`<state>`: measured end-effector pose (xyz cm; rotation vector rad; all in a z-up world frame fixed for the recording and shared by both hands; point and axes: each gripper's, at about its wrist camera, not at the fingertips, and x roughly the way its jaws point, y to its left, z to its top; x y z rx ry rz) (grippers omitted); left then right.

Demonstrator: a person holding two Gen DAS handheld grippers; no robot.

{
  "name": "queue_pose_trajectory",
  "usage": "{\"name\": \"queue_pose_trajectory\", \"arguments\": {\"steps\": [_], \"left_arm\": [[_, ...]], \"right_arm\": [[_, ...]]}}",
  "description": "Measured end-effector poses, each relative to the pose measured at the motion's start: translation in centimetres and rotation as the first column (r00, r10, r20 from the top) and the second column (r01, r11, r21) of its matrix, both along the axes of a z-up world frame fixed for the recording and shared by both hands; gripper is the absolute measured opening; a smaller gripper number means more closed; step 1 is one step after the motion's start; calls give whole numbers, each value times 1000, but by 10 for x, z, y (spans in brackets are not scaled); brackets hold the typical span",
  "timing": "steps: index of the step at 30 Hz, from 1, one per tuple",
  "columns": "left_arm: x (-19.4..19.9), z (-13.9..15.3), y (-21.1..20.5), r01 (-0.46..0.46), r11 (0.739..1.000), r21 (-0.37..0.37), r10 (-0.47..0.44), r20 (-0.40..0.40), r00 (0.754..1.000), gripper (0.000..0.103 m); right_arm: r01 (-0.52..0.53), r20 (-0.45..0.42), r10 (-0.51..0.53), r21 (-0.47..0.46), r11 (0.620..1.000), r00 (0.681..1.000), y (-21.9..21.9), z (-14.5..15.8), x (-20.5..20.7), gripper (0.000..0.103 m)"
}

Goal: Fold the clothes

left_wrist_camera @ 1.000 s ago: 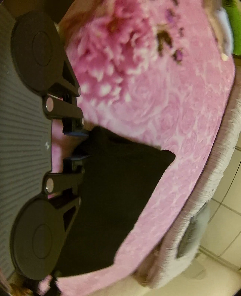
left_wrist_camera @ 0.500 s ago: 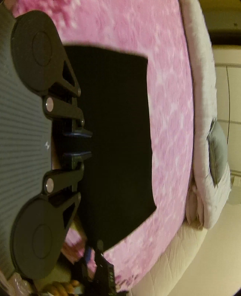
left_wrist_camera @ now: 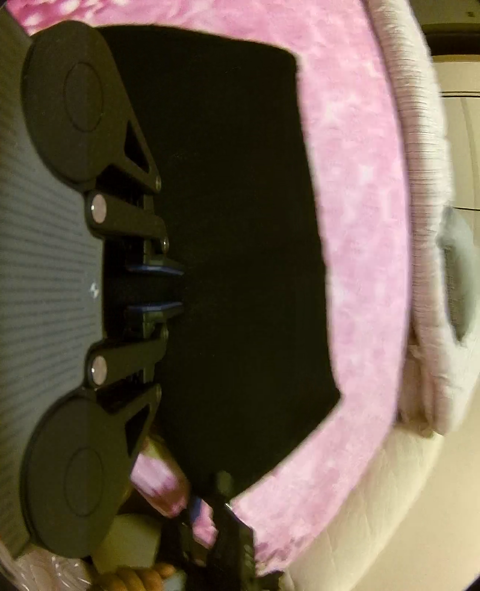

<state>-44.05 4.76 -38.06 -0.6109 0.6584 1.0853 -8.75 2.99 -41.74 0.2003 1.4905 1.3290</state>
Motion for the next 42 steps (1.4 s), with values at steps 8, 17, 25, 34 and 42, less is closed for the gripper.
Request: {"name": "queue_pose_trajectory", "arguments": {"steps": [8,17,25,34,42], "left_arm": [[-21,13,0,-59,997,-40,62,77,995,14],[-134,20,-31,-294,934,-203,356,461,813,11],[-180,1,-42,-396,863,-314,505,572,647,12],[-181,-12,-39,-335,850,-408,527,666,527,21],[-161,-37,-14,-294,820,-491,571,667,479,31]], "right_arm": [[-64,222,62,1,998,973,8,27,-23,10],[-552,837,124,233,801,533,-25,101,-156,8],[-890,905,333,95,446,264,-48,80,-253,10],[-912,782,549,59,405,295,-31,71,-242,23],[-637,485,512,127,761,709,11,76,-142,36]]}}
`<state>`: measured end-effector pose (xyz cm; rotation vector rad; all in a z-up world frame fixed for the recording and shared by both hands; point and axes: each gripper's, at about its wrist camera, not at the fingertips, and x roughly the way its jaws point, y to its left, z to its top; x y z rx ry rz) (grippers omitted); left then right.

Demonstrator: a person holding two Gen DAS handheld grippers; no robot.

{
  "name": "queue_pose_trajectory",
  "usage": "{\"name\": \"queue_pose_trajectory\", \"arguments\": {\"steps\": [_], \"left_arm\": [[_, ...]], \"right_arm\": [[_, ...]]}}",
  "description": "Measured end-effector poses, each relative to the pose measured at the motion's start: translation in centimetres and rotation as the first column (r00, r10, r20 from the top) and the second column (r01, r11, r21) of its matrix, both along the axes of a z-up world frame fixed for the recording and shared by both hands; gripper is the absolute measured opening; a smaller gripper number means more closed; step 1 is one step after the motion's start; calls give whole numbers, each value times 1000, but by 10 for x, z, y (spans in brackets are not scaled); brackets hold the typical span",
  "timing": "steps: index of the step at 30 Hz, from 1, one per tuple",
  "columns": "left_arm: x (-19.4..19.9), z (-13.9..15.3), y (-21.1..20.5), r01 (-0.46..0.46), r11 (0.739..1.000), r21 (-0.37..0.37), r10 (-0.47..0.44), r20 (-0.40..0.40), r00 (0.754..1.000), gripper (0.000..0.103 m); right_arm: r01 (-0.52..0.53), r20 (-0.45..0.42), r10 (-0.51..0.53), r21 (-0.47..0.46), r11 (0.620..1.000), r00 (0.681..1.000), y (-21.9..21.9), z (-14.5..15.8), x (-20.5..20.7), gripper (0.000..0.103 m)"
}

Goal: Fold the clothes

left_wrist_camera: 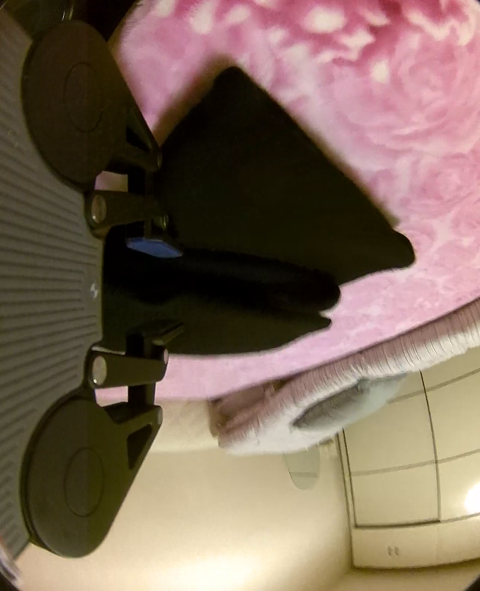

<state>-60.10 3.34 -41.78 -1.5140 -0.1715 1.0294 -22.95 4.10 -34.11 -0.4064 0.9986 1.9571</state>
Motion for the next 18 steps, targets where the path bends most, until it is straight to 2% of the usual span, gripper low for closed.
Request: {"name": "queue_pose_trajectory", "arguments": {"steps": [2,3,5,7,9,12,15,18], "left_arm": [[5,-4,5,6,1000,-4,-6,-1,1000,33],[5,-5,7,5,1000,-6,-5,4,1000,33],[5,-7,10,0,1000,-7,0,16,1000,34],[5,-11,14,-5,1000,-10,5,34,999,36],[6,-14,19,-6,1000,-13,6,60,998,37],[12,-11,31,16,1000,8,-16,54,998,41],[24,-2,44,77,995,60,-77,-9,997,40],[37,14,51,155,979,131,-140,-118,983,16]], "right_arm": [[138,-42,-147,-158,978,988,18,-18,19,36],[190,-70,-213,-242,951,975,25,-29,27,36],[237,-192,-329,-387,891,925,32,-50,41,36],[228,-300,-403,-480,847,865,36,-65,45,36],[242,-319,-438,-503,830,840,39,-70,43,36],[249,-302,-430,-489,836,851,47,-66,37,36],[246,-278,-409,-474,845,869,52,-64,30,36],[228,-267,-379,-460,858,886,55,-62,20,36]]}}
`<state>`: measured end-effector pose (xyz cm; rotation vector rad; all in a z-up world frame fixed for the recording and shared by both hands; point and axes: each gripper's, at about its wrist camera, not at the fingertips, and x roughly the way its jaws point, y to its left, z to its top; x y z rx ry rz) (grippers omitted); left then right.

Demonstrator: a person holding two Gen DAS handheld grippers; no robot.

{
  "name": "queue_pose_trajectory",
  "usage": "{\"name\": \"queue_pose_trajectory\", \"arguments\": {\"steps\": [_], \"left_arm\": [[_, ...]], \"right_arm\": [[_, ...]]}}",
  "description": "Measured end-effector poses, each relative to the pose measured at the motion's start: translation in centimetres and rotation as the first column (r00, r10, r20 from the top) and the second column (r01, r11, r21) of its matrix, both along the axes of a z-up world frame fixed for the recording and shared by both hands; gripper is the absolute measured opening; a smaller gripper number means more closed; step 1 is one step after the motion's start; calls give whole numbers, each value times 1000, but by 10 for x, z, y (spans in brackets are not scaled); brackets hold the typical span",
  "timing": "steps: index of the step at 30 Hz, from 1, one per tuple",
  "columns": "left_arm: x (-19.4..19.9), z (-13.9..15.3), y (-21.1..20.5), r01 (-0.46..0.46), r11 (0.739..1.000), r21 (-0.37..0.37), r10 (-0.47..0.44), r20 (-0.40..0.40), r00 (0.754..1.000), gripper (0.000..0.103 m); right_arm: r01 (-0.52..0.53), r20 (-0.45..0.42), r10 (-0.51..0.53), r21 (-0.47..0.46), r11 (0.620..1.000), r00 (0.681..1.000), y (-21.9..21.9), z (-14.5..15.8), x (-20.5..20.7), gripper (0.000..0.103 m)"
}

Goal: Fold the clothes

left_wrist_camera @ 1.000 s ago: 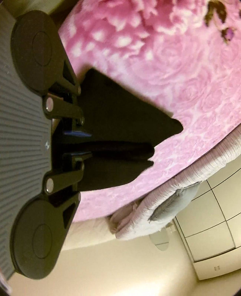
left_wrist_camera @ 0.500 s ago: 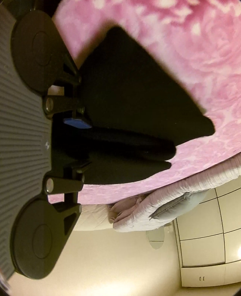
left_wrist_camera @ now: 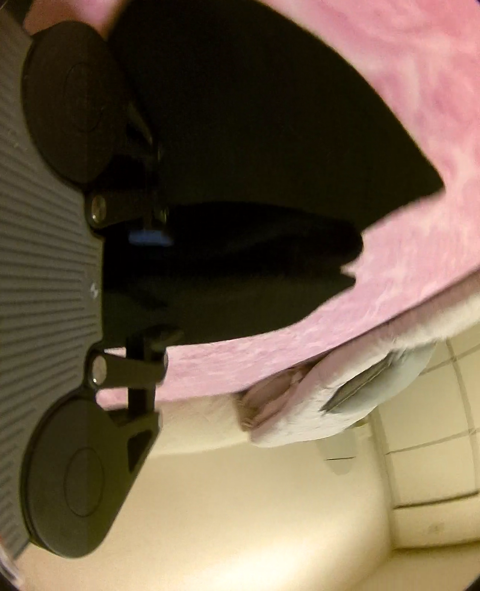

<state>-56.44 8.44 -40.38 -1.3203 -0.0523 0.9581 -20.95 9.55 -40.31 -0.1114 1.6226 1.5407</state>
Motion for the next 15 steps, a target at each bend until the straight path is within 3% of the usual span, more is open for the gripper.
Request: {"name": "queue_pose_trajectory", "arguments": {"steps": [3,7,10,13,15], "left_arm": [[-7,29,-5,7,993,121,8,-121,993,15],[-32,59,-18,7,974,226,51,-249,967,14],[-55,52,-21,-22,978,207,84,-296,951,14],[-75,19,-20,-88,991,103,110,-240,964,14],[-80,4,-22,-112,990,84,127,-197,972,16]], "right_arm": [[-36,-15,37,24,999,999,-3,3,-13,28],[-156,93,145,129,979,985,-6,26,-43,29],[-281,175,250,188,941,952,-5,39,-74,29],[-400,347,311,225,889,885,-5,48,-109,30],[-465,434,337,232,855,836,-7,53,-125,32]]}}
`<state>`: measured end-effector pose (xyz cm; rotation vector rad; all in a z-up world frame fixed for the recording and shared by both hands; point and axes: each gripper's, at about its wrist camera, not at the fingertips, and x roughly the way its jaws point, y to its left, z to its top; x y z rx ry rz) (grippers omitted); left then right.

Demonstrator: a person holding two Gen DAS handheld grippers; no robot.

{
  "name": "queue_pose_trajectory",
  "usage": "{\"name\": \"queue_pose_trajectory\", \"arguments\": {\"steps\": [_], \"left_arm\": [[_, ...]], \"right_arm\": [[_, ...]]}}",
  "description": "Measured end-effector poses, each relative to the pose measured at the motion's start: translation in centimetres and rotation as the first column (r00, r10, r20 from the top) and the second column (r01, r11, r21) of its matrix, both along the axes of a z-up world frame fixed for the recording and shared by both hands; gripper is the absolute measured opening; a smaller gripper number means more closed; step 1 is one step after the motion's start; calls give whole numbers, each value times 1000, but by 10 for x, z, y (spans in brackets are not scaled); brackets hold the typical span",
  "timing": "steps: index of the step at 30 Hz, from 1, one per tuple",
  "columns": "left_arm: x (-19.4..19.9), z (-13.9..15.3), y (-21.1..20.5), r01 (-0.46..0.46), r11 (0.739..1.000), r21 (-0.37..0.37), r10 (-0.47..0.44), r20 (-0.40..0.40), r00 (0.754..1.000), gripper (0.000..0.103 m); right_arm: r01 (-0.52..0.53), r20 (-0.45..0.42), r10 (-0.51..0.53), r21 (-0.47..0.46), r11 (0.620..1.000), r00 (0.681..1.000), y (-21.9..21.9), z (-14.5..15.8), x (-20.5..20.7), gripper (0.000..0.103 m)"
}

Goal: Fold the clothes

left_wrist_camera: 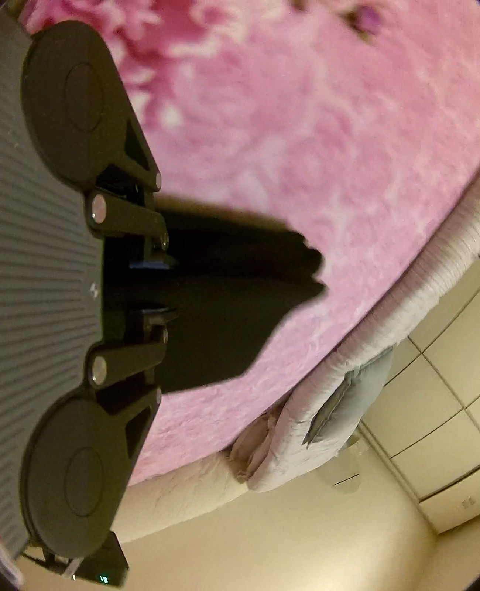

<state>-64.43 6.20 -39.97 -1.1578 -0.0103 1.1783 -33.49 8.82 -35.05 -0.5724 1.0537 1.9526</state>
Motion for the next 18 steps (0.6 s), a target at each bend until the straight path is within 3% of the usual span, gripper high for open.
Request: {"name": "queue_pose_trajectory", "arguments": {"steps": [2,4,8,11,13,15,18], "left_arm": [[-5,-11,0,-25,999,-21,26,76,997,17],[-5,-12,0,-28,1000,-11,29,90,995,14],[-3,0,-10,4,999,39,-4,13,1000,13],[-9,-17,-10,-7,1000,1,7,26,1000,15],[-13,-18,-10,-11,1000,-9,12,53,999,15],[-9,-9,-11,-1,1000,-4,1,5,1000,17],[-6,0,-17,-12,1000,-12,12,-32,999,17]], "right_arm": [[-41,56,39,29,999,998,-2,1,-10,35],[-71,86,67,47,996,994,-4,0,-14,35],[-113,104,106,56,992,989,-6,-6,-11,35],[-143,110,136,65,988,985,-5,-7,-12,36],[-179,162,162,99,979,973,-9,-4,-21,37],[-202,209,174,120,972,962,-12,-3,-28,37],[-173,181,151,112,979,972,-12,-3,-23,37]]}}
